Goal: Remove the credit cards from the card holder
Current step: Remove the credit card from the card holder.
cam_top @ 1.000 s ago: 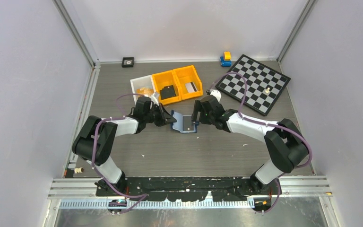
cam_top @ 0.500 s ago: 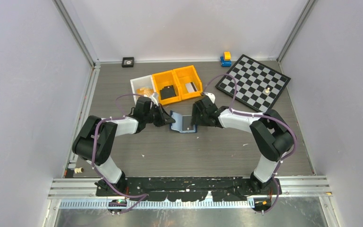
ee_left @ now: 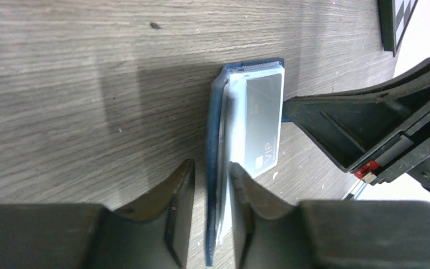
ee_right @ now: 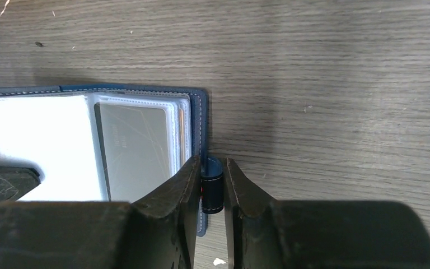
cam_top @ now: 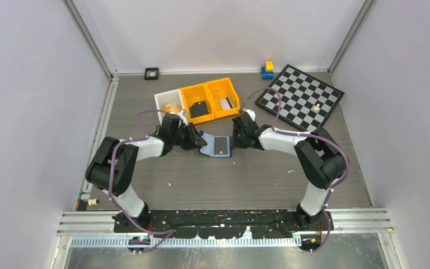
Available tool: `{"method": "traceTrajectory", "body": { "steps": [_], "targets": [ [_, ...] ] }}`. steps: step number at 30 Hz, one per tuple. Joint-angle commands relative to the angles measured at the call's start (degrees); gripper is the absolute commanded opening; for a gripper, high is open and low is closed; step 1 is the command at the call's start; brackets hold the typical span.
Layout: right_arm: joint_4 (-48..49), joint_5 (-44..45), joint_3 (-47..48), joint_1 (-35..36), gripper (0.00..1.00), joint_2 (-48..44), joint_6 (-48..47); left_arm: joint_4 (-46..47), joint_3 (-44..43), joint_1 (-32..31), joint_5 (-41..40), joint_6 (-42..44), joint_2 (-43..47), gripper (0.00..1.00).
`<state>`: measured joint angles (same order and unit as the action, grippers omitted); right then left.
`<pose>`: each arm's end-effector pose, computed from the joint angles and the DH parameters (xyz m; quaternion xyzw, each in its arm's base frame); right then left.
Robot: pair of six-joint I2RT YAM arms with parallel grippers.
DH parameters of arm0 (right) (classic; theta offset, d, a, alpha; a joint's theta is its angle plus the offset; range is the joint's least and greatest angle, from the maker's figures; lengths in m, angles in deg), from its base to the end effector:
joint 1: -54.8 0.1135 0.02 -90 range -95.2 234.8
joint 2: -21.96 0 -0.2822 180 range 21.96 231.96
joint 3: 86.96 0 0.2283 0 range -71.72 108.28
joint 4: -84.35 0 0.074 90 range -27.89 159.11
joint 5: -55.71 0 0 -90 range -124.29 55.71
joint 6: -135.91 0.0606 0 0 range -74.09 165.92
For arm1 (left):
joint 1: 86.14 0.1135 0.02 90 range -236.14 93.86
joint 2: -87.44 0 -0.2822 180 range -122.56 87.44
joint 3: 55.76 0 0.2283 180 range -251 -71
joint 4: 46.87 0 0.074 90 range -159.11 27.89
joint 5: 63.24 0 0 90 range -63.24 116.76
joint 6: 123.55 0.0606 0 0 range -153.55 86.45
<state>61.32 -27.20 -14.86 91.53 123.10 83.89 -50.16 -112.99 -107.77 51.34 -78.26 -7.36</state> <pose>0.2903 0.2073 0.1738 0.0304 0.9436 0.1503 0.2933 0.2902 -0.1422 0.1710 -0.0910 0.8884 -0.3843 0.2342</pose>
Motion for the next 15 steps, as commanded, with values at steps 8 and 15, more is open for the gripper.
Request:
{"method": "traceTrajectory", "body": {
  "steps": [8,15],
  "targets": [
    [3.7,-4.8,-0.1,0.2,0.19,-2.4,-0.7,-8.6,-6.3,-4.2,-4.8,5.0,-1.1,0.52],
    [4.2,-5.2,-0.5,0.3,0.19,-3.3,-0.8,-14.3,-9.6,-5.0,-7.7,7.5,-3.8,0.52]
  ]
}}
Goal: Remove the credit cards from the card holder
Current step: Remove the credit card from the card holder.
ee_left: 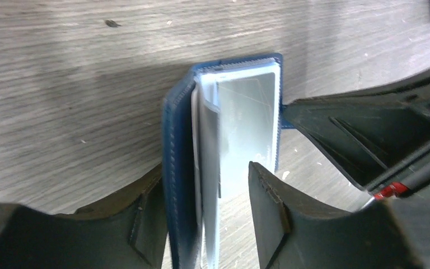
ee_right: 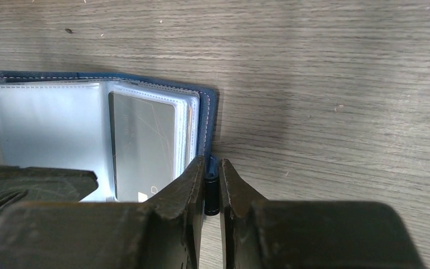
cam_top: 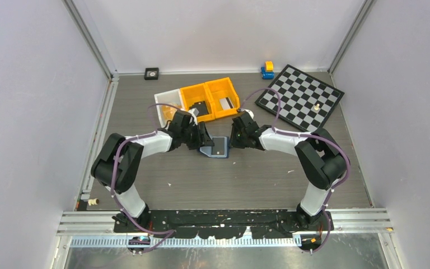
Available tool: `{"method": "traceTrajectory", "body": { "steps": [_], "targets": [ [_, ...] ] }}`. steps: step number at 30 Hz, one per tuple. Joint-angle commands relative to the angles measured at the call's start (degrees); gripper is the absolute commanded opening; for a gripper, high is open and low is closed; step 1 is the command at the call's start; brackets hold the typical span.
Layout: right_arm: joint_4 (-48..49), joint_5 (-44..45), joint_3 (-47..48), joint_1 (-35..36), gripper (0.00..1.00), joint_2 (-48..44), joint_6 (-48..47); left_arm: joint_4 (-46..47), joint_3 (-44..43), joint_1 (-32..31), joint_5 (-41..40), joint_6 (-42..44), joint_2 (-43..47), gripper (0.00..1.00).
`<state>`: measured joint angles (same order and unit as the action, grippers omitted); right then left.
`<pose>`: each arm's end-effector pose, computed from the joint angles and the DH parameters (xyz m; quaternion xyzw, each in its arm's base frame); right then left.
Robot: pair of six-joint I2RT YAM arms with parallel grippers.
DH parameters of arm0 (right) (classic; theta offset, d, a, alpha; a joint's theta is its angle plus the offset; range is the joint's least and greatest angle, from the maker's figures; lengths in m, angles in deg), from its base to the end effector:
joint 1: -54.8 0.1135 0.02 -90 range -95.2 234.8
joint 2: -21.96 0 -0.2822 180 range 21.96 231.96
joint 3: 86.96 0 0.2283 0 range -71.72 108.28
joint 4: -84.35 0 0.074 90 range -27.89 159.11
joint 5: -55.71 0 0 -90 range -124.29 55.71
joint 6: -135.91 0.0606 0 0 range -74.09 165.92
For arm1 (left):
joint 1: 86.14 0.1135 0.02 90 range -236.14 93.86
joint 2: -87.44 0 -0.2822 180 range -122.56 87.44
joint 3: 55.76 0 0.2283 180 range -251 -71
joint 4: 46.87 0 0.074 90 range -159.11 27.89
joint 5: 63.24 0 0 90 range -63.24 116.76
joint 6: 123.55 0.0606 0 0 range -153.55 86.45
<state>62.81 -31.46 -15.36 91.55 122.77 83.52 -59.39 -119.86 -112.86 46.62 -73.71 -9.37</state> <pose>0.2881 0.2114 0.1751 0.0154 0.9415 0.1844 0.2816 0.2925 -0.1703 0.1773 -0.0414 0.9122 -0.3398 0.2252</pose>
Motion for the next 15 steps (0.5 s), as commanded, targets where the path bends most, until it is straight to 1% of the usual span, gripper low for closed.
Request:
{"method": "traceTrajectory", "body": {
  "steps": [1,6,9,10,12,13,15],
  "targets": [
    [2.7,-0.9,-0.1,0.3,0.19,-2.9,-0.4,-5.8,-3.3,0.0,-3.2,3.2,-2.7,0.50],
    [3.3,-1.0,-0.4,0.3,0.19,-3.3,0.1,-6.7,-5.3,0.1,-1.7,3.3,-6.3,0.37],
    [3.7,-0.8,-0.9,0.3,0.19,-3.8,0.5,-5.8,-5.3,0.1,-0.3,3.3,-6.7,0.06],
    [4.0,-0.7,-1.2,0.3,0.19,-4.1,0.7,-5.2,-4.9,0.1,0.0,3.2,-6.2,0.01],
    [5.8,-1.2,-3.0,0.2,0.22,-5.5,0.9,-3.3,-3.6,0.1,0.6,2.9,-4.7,0.00],
    [8.4,-1.4,-4.5,0.2,0.23,-6.7,1.1,-2.2,-2.8,0.1,1.0,2.6,-3.6,0.00],
    [11.6,-0.8,-7.0,0.0,0.23,-9.6,1.5,0.9,-0.9,0.3,1.5,1.6,-1.2,0.00]
  ]
}}
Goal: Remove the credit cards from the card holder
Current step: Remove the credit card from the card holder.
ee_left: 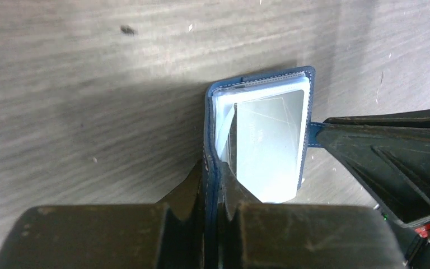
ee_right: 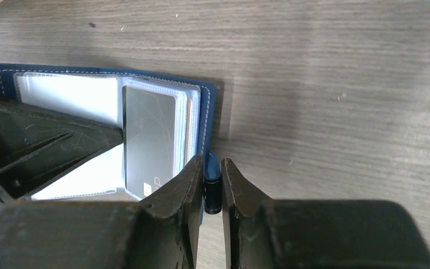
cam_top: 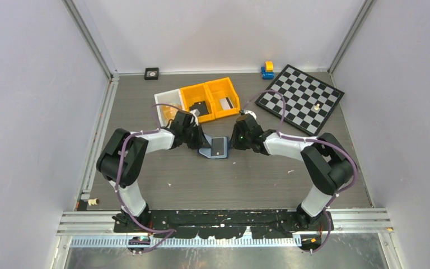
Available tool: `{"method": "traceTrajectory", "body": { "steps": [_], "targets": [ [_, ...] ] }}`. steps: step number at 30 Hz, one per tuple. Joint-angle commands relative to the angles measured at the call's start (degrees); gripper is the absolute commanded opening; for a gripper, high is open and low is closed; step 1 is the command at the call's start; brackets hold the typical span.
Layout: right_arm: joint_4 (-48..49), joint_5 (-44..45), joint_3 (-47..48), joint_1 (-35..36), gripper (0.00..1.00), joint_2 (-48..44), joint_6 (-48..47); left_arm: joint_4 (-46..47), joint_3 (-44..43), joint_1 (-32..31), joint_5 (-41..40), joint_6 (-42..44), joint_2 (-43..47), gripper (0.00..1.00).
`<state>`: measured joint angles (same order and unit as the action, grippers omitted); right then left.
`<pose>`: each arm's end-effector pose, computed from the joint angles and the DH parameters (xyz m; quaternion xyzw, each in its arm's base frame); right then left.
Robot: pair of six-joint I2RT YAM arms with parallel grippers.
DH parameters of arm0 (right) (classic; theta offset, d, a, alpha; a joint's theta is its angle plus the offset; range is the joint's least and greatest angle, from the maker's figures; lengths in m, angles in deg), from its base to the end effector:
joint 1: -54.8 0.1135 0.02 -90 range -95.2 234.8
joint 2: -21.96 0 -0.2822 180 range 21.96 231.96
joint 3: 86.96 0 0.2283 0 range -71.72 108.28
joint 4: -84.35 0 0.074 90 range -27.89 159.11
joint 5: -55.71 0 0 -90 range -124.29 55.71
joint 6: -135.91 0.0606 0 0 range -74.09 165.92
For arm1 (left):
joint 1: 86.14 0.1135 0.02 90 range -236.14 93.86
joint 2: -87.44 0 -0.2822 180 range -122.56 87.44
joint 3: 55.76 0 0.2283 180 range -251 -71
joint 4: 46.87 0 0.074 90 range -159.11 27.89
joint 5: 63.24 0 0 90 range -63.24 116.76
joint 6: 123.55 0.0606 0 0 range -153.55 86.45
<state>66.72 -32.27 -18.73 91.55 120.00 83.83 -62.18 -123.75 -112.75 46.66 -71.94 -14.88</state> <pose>0.2806 0.2068 0.1803 0.0159 0.9316 0.2070 0.2985 0.3069 -0.1768 0.1606 -0.0356 0.9257 -0.3193 0.1994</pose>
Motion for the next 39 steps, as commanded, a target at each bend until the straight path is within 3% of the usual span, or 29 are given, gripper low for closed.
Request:
{"method": "traceTrajectory", "body": {
  "steps": [1,7,9,11,21,33,36,39],
  "targets": [
    [8.6,0.2,-4.7,-0.2,0.25,-8.5,1.2,5.6,4.4,0.4,2.1,-0.8,5.5,0.00],
    [16.1,-2.9,-10.0,-2.0,0.50,-13.1,3.1,19.3,12.3,2.5,5.0,-7.6,10.7,0.00],
    [18.9,-5.3,-11.4,-2.8,0.64,-13.1,4.1,23.0,13.9,2.6,5.7,-8.7,11.7,0.00],
    [20.5,-7.3,-11.7,-3.4,0.85,-12.6,5.0,25.7,15.1,2.7,6.5,-9.8,12.2,0.00],
    [28.1,-12.9,-14.4,-5.0,0.89,-12.6,7.4,36.7,18.3,3.5,11.0,-14.1,14.0,0.00],
    [33.1,-14.9,-16.5,-5.4,0.89,-12.9,8.4,41.9,21.1,4.3,11.8,-15.5,18.2,0.00],
    [35.5,-15.5,-17.5,-5.5,0.88,-13.5,9.0,42.9,21.5,4.4,12.2,-15.6,18.8,0.00],
    [37.5,-16.4,-18.4,-6.0,0.77,-14.2,9.6,42.6,21.5,4.5,12.2,-16.0,18.8,0.00]
  ]
}}
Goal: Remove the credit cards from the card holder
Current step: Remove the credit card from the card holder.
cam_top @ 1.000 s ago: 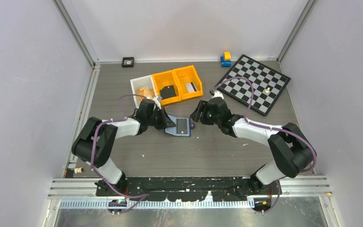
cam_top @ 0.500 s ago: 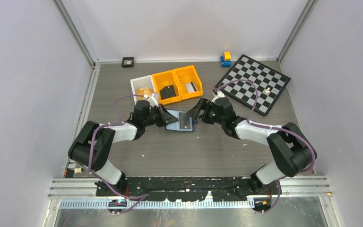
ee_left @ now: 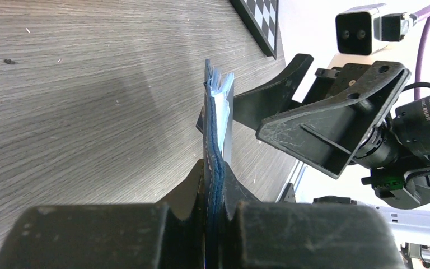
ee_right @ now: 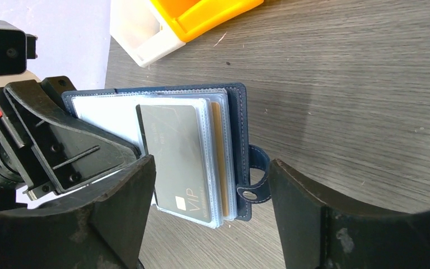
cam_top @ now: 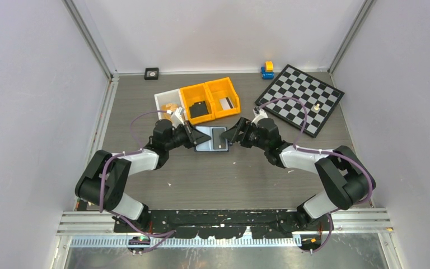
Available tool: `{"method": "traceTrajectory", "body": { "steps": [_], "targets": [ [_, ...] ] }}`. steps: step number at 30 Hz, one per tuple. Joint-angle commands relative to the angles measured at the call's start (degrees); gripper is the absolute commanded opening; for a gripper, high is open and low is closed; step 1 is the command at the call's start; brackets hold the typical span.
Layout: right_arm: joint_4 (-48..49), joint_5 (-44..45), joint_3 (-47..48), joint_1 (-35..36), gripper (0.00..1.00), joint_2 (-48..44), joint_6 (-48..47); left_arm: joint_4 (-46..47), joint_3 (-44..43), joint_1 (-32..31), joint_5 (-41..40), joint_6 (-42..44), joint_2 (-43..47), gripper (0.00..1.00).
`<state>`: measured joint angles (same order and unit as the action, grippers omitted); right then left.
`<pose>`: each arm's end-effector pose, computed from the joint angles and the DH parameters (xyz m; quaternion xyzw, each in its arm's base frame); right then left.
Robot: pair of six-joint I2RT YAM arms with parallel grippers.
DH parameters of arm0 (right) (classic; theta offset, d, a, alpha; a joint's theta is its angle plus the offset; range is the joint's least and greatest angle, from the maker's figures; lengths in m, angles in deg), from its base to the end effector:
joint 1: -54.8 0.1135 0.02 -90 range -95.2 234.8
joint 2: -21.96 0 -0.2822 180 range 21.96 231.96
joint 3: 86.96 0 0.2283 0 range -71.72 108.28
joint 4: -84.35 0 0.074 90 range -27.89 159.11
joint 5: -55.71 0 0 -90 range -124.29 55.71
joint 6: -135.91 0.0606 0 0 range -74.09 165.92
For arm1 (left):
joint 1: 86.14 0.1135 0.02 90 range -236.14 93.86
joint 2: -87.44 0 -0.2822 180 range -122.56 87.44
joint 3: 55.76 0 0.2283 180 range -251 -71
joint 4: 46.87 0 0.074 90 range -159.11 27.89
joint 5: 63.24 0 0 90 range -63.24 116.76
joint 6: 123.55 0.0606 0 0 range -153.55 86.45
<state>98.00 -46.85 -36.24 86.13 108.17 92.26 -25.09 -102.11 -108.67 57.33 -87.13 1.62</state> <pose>0.2587 0.1729 0.2130 0.0468 0.8242 0.4199 0.3770 0.2615 -0.1418 0.2115 -0.0586 0.7921 -0.5184 0.3169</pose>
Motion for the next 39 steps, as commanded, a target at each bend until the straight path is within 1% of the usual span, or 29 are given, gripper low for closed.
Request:
{"method": "traceTrajectory", "body": {
  "steps": [1,2,4,8,9,12,14,18,22,25,28,32,34,39],
  "targets": [
    [7.0,-2.3,-1.1,-0.7,0.75,-2.4,1.5,5.8,0.0,0.5,1.6,-1.0,2.2,0.00],
    [8.3,-3.0,-1.4,-0.9,0.73,-2.3,2.0,6.3,0.1,0.6,1.9,-1.2,2.1,0.00],
    [9.6,-4.0,-1.7,-1.2,0.74,-1.9,2.8,7.7,0.2,0.9,2.4,-2.0,1.7,0.00],
    [7.5,-2.4,-1.4,-1.7,0.88,-1.7,3.2,10.8,0.6,1.7,4.1,-4.3,1.4,0.00],
    [7.7,-2.2,-1.6,-1.9,0.89,-1.7,3.4,10.8,0.4,1.7,4.1,-4.5,1.3,0.00],
    [8.0,-2.4,-1.9,-2.2,0.90,-1.8,3.8,9.7,-1.4,1.8,3.7,-5.5,0.9,0.00],
    [8.5,-2.6,-2.1,-2.2,0.90,-1.9,4.0,9.4,-2.9,1.8,2.7,-8.6,0.0,0.00],
    [11.9,-3.8,-2.9,-2.2,0.91,-1.6,5.2,9.5,-6.1,1.5,0.7,-10.5,-2.1,0.00],
    [15.1,-4.8,-3.9,-2.4,0.91,-1.8,5.8,9.8,-7.2,1.4,0.8,-9.6,-3.6,0.00],
    [15.2,-4.0,-4.4,-2.5,0.91,-2.7,5.7,10.1,-5.5,1.1,0.4,-9.2,-3.2,0.00],
    [15.0,-2.9,-4.9,-2.8,0.91,-3.2,5.7,10.2,-4.9,0.9,1.8,-9.5,-2.1,0.00],
    [15.9,-3.4,-5.2,-3.2,0.90,-3.1,6.8,5.2,-3.7,0.7,-0.5,-6.2,1.0,0.00],
    [16.9,-4.0,-5.3,-3.4,0.87,-2.9,7.1,3.6,-3.3,0.6,-1.1,-6.1,2.0,0.00],
    [17.8,-4.8,-5.3,-3.5,0.78,-2.3,7.6,4.0,-3.7,0.3,0.1,-6.8,1.8,0.00]
  ]
}}
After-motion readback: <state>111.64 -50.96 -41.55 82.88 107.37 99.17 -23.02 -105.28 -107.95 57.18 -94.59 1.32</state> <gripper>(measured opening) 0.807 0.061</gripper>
